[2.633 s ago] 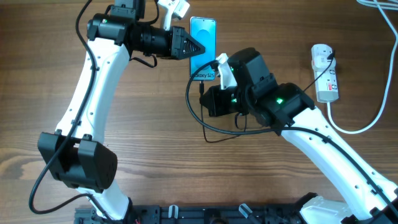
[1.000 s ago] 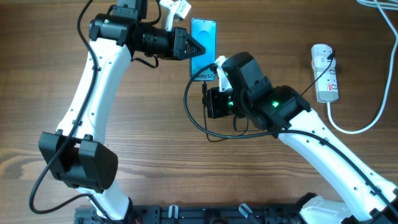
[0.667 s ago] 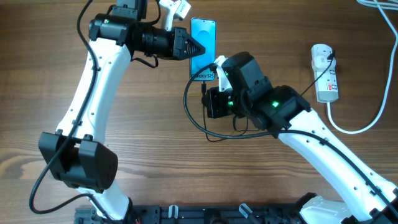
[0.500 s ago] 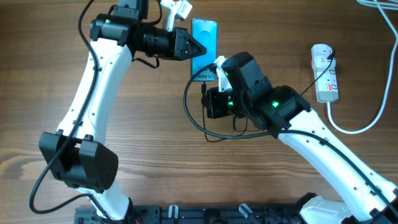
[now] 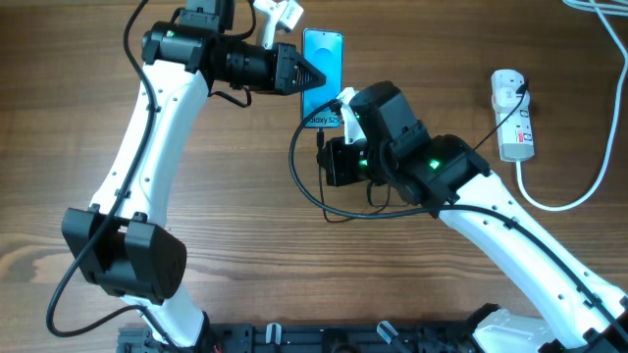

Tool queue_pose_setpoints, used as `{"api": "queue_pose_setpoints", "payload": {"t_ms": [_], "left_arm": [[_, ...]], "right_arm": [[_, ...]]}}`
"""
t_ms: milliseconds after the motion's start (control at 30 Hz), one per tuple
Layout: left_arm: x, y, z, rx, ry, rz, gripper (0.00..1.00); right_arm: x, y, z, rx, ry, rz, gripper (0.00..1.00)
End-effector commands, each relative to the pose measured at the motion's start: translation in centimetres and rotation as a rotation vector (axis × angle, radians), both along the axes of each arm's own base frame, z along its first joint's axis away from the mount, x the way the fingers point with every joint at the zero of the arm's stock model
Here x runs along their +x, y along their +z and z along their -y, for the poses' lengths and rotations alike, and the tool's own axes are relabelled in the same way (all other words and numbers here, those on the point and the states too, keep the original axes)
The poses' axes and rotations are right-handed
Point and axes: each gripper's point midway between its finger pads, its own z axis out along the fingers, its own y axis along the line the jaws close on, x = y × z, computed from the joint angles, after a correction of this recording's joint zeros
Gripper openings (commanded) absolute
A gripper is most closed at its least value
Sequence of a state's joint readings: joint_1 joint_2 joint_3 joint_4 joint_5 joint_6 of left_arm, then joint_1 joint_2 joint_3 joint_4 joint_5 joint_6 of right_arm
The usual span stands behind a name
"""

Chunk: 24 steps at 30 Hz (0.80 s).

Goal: Plug charger to phone and switch on socket
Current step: 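Push the plug up into the phone's port with the right gripper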

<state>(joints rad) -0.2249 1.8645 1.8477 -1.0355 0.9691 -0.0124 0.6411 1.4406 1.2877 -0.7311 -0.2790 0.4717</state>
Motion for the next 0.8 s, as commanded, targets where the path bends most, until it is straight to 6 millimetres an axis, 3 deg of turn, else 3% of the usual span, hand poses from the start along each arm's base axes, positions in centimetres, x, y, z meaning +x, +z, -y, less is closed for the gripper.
{"api": "queue_pose_setpoints", "payload": {"t_ms": [0, 567, 767], "left_arm": [[-0.7, 0.9, 0.6, -0.033, -0.025, 0.001, 0.04], [-0.8, 0.6, 0.5, -0.019, -0.02, -0.011, 0.04], [-0.8, 0.6, 0.5, -0.019, -0.02, -0.011, 0.04]], "right_arm": [[0.6, 1.7, 0.0, 0.017, -0.025, 0.052, 0.04], [2.2, 2.1, 0.8, -0.015, -0.099, 0.112, 0.04], [2.8, 3.6, 0.8, -0.012, -0.095, 0.161, 0.04]]}}
